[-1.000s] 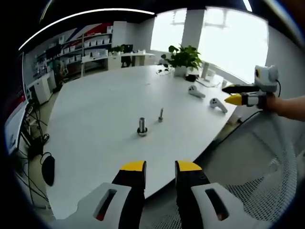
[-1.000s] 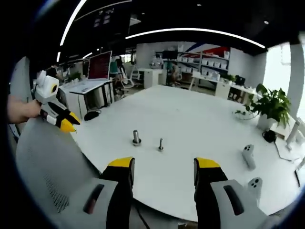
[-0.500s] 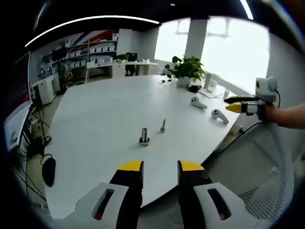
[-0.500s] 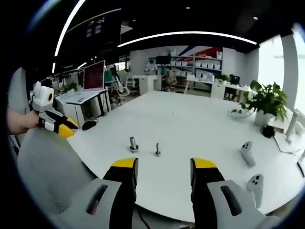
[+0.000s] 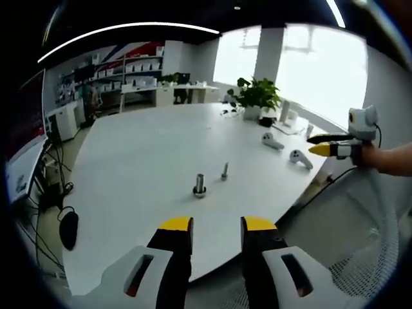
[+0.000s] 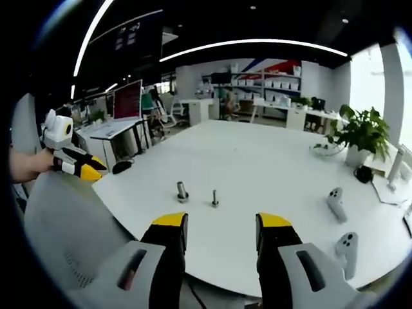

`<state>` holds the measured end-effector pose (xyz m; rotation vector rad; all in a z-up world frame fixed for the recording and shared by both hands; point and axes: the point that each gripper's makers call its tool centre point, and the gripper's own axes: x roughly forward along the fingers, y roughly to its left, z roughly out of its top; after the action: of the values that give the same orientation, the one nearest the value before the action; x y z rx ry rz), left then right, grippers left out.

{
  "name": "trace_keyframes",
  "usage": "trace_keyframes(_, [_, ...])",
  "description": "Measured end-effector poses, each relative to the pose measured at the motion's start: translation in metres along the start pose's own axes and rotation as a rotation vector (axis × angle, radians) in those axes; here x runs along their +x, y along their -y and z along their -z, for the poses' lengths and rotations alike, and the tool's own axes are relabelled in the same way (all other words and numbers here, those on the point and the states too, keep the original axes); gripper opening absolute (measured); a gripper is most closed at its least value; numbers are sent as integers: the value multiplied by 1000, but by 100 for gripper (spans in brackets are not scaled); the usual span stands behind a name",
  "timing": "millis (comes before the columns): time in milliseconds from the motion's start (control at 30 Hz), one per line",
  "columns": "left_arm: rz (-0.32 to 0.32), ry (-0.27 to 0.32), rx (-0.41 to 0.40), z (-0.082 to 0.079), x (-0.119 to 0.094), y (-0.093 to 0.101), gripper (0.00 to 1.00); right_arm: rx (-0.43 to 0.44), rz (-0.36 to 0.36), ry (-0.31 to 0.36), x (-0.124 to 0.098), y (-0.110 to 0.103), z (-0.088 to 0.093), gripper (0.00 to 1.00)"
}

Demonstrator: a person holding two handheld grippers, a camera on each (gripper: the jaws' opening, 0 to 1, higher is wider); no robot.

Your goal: Place the washer onto the threaded stud by aligning its center hole with the stud, sliding it down to the base, and recovering from edge contact or off-axis alignment until the washer reaches the visible bottom stop.

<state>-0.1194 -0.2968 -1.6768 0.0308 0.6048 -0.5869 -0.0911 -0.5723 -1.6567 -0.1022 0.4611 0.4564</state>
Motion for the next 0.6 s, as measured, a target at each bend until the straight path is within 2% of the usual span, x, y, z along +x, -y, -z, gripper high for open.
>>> trace_keyframes(200, [-4,-8,-2,2,0,0,28,1,-7,-31,2,0,6,44])
trace_keyframes(333, [-6,-4,-7,1,-1,-1,29,-31,-5,-32,1,-3,5,44])
trace_keyframes(600, [-6,-9,-6,2,-1,0,30,-1,2,-44,0,0,9,45])
